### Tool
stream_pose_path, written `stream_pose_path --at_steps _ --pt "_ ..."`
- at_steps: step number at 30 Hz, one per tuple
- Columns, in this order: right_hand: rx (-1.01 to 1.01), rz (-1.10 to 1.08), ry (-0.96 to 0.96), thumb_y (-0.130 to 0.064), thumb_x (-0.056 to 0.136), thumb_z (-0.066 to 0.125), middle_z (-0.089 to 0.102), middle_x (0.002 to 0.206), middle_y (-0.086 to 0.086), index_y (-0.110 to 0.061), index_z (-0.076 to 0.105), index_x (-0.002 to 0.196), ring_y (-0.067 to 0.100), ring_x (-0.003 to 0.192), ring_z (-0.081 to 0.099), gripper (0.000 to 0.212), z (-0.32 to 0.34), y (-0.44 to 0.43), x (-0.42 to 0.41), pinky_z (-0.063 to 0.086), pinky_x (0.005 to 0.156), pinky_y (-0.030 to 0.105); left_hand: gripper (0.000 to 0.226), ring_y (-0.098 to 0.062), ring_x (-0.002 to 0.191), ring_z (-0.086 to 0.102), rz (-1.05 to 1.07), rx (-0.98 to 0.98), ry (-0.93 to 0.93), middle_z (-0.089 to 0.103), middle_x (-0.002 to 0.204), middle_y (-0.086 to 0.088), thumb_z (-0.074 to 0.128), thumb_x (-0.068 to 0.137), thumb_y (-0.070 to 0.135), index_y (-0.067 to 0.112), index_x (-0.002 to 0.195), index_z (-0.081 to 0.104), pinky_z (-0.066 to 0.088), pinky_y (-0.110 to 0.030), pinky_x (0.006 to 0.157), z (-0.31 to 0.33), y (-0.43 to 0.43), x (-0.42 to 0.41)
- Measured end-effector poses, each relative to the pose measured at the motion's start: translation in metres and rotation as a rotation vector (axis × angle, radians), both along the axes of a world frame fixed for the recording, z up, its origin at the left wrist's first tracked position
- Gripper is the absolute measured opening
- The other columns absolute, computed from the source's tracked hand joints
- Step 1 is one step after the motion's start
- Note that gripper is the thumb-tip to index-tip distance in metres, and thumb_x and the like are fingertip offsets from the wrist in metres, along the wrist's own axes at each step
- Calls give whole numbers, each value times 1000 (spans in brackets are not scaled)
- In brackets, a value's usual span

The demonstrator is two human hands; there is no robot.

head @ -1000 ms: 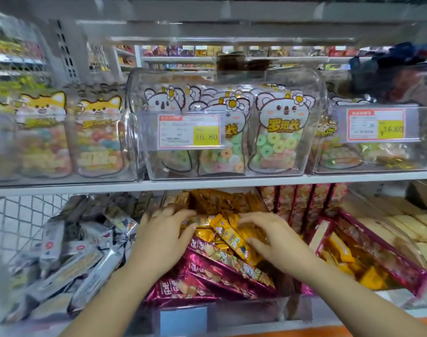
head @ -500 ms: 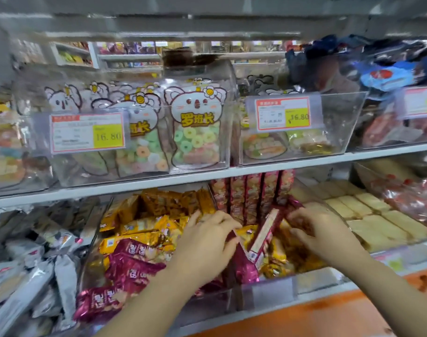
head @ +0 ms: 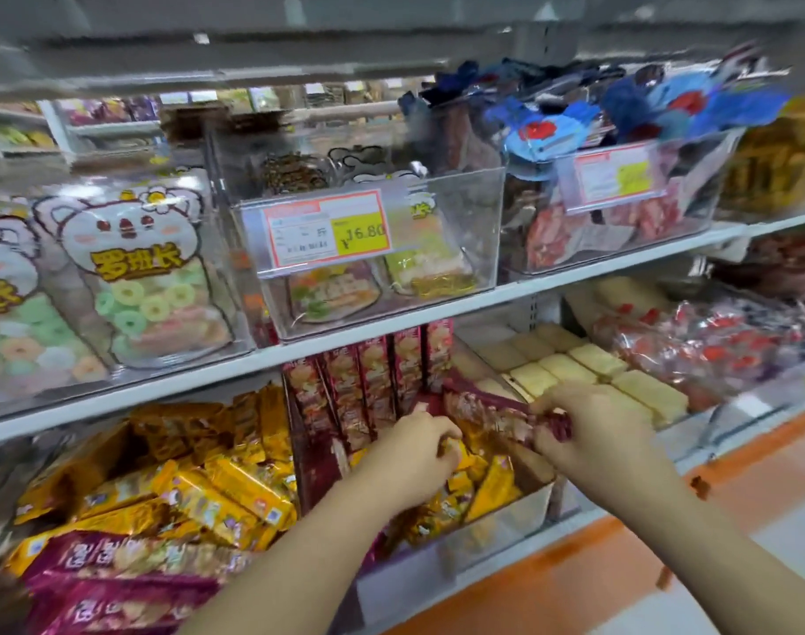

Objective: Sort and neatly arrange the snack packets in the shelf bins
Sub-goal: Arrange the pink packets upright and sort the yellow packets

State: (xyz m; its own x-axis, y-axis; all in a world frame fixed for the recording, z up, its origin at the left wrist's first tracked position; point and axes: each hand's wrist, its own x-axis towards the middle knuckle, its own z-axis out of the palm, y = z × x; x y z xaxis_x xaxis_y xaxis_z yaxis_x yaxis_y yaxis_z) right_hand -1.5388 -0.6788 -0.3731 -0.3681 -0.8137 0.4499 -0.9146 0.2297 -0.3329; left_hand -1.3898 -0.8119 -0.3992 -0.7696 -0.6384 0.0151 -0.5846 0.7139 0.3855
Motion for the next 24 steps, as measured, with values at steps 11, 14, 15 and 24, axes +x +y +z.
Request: stream_pose_path --at_steps 11,14,15,24 --pt "-474 -73 -130 3 61 80 53 65 -16 -13 68 71 -9 63 47 22 -18 9 -28 34 68 0 89 -24 140 25 15 278 -203 21 153 -8 62 79 60 26 149 18 26 -33 112 -13 -12 -51" --pt "-449 -24 -271 -3 68 78 55 71 -18 -21 64 75 -5 71 53 24 -26 8 -29 36 64 3 104 -31 143 8 25 284 -332 -2 157 -7 66 71 65 32 150 6 20 -43 115 -21 -15 -62" --pt "-433 -16 -310 -6 71 77 57 74 -16 -27 60 76 -2 72 53 27 -28 7 -29 37 61 6 106 -34 143 1 27 262 -376 -7 157 -7 67 71 65 31 150 4 17 -45 115 -22 -15 -65" --pt "-293 16 -561 -11 82 69 65 83 -11 -24 57 86 7 62 57 18 -30 1 -32 49 53 30 105 -42 141 7 170 148 -453 -9 155 -11 59 74 67 27 150 -1 27 -44 111 -32 -18 -86"
